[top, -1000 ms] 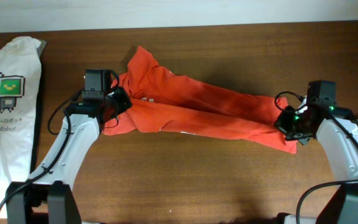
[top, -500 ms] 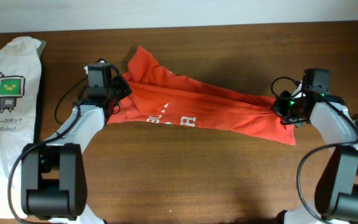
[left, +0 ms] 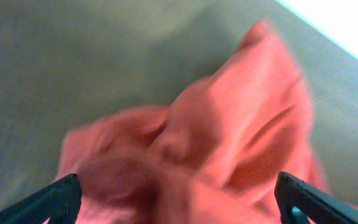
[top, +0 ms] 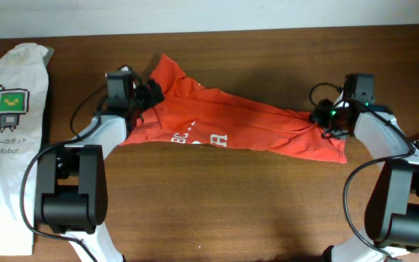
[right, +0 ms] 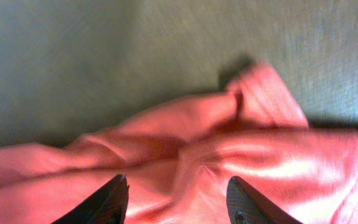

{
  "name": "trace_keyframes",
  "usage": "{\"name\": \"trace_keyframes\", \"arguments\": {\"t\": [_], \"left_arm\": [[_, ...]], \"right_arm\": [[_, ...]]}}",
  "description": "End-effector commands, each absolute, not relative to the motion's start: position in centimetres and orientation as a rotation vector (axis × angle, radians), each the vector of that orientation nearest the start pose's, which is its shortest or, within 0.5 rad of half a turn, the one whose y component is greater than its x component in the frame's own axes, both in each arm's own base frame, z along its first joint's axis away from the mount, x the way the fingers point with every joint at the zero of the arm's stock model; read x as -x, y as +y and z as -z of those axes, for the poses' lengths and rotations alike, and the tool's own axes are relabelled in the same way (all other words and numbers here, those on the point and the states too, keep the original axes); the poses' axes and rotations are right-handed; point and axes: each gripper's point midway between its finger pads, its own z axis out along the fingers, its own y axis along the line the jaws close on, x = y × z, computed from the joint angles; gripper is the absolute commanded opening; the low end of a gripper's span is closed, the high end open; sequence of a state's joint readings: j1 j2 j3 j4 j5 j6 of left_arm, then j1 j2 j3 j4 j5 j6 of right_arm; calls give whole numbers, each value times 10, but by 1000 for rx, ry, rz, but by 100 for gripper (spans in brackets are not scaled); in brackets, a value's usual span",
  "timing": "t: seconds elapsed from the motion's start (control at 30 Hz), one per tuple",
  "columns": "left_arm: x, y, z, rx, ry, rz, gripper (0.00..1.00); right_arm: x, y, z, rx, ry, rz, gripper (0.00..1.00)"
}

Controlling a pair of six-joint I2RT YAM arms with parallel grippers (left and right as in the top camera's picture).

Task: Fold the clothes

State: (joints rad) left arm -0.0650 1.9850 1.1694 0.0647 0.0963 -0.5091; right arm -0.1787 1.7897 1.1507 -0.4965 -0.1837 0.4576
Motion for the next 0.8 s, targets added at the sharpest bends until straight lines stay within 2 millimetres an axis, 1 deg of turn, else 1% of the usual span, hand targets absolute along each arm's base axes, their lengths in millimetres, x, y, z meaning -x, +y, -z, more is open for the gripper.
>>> {"name": "trace_keyframes", "arguments": {"t": [0.0,0.03,0.07,0.1,0.13,0.17,0.2,0.23,0.27,0.33,0.4,0.47,0.5,0.57,0.6,0.63,0.7,0.73,0.77], "left_arm": [[-541,-56,-119,352,2233,429,99],[-542,-56,-132,347,2225,428,99],[-540,-54,-150,346,2216,426,99],[-535,-54,-157,324,2223,415,99],[-529,-54,-157,287,2250,391,99],[-520,-54,-151,251,2296,366,99],[-513,-53,-145,220,2339,345,99],[-499,-52,-131,196,2419,322,99],[-493,-52,-126,181,2451,312,99],[-486,-52,-121,155,2487,297,99],[-483,-52,-118,157,2504,296,99],[-481,-51,-117,159,2514,296,99],[-480,-51,-116,160,2519,295,99],[-478,-51,-115,161,2525,294,99],[-477,-51,-114,162,2533,294,99],[-476,-51,-113,163,2539,293,99],[-475,-51,-112,163,2544,293,99],[-475,-51,-112,164,2543,292,99],[-475,-51,-112,163,2544,293,99]], "right_arm": [[-440,-49,-108,-699,2552,-302,68],[-444,-50,-122,-693,2548,-301,74],[-446,-50,-142,-691,2548,-299,77],[-442,-53,-151,-712,2560,-298,99],[-435,-60,-152,-745,2578,-292,99],[-424,-68,-147,-793,2609,-284,99],[-407,-73,-141,-808,2672,-296,99],[-393,-70,-138,-751,2738,-363,99],[-384,-67,-137,-705,2782,-394,99],[-363,-63,-131,-731,2864,-408,99],[-352,-59,-124,-764,2902,-425,99],[-340,-49,-96,-831,2977,-502,99],[-337,-43,-80,-856,3012,-564,99],[-343,-35,-55,-845,3045,-663,99],[-345,-36,-47,-848,3049,-667,99],[-349,-37,-43,-845,3042,-666,99],[-351,-40,-41,-848,3036,-658,99],[-349,-46,-41,-875,3027,-654,99],[-348,-59,-41,-927,3003,-655,99]]}}
